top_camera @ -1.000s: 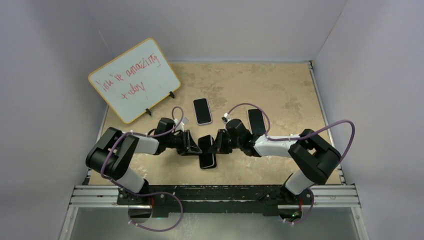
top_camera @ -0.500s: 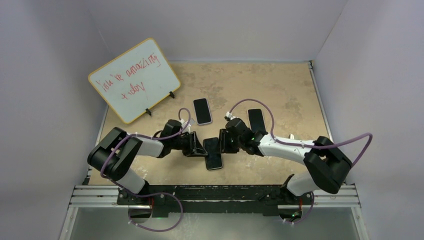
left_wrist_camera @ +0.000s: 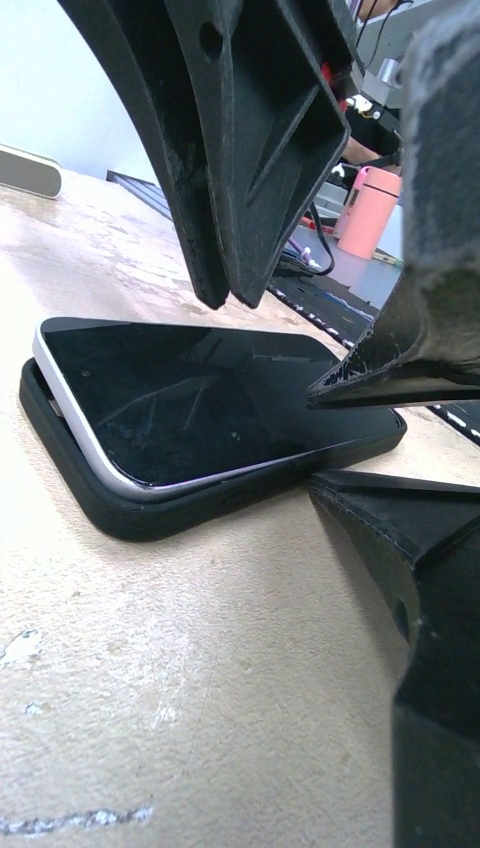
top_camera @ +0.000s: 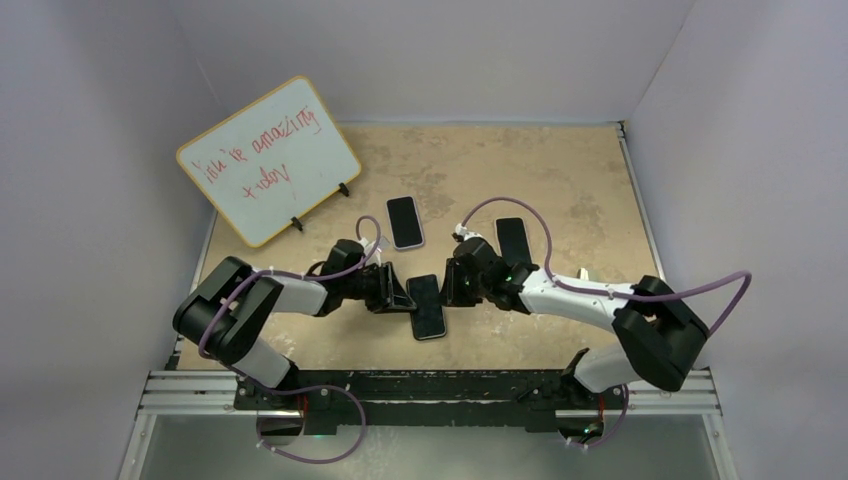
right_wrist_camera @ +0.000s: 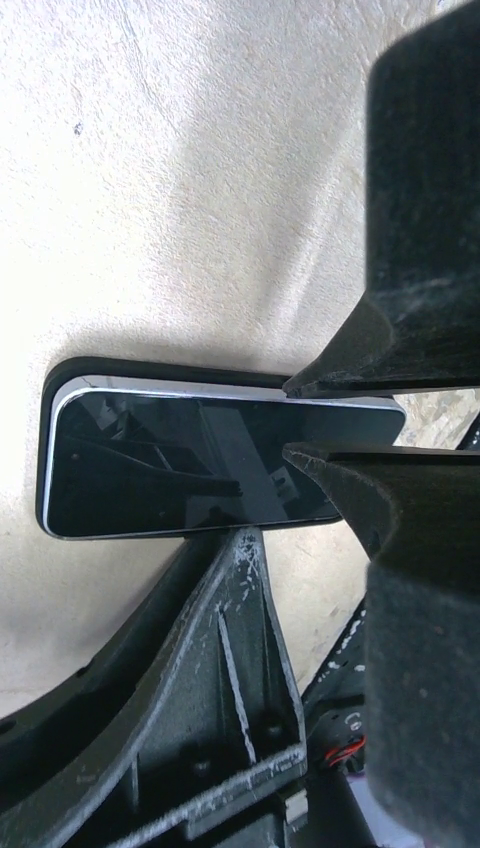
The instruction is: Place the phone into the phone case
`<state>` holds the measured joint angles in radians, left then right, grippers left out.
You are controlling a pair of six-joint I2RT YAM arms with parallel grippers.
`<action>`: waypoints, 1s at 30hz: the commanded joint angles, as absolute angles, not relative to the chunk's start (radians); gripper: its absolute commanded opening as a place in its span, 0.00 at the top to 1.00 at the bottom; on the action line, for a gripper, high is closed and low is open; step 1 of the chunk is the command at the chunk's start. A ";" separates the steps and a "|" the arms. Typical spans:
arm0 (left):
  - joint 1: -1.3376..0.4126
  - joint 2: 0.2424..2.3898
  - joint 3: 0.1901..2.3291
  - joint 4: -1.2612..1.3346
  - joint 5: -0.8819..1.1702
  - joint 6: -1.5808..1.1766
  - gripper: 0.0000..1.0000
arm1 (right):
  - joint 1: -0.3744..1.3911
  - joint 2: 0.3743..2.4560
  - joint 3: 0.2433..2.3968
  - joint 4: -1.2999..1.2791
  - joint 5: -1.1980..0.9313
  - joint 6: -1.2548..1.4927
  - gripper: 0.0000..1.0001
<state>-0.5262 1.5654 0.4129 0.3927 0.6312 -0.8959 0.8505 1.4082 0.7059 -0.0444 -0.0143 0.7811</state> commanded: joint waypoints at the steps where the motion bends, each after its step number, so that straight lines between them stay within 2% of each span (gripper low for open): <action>1: -0.532 1.546 0.416 0.384 0.603 -0.861 0.68 | 0.848 1.433 0.689 -0.009 -0.019 0.766 0.77; 7: -0.542 1.559 0.420 0.386 0.601 -0.859 0.66 | 0.848 1.463 0.672 0.053 -0.034 0.758 0.82; 12: -0.559 1.580 0.429 0.397 0.595 -0.862 0.66 | 0.848 1.470 0.638 0.145 -0.097 0.757 0.96; 15: -0.572 1.591 0.426 0.418 0.594 -0.879 0.68 | 0.848 1.483 0.619 0.172 -0.134 0.770 1.00; 25: -0.592 1.540 0.431 0.354 0.534 -0.872 0.74 | 0.848 1.519 0.588 0.183 -0.105 0.809 1.00; 27: -0.592 1.518 0.441 0.295 0.494 -0.853 0.75 | 0.847 1.484 0.594 0.154 -0.084 0.816 0.96; 30: -0.591 1.488 0.440 0.265 0.472 -0.850 0.75 | 0.847 1.411 0.611 0.106 -0.053 0.817 0.84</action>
<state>-0.5701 1.5246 0.4194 0.3321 0.5373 -0.8886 0.8268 1.4513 0.6151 0.1268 -0.0704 0.7952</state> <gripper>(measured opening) 0.247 0.097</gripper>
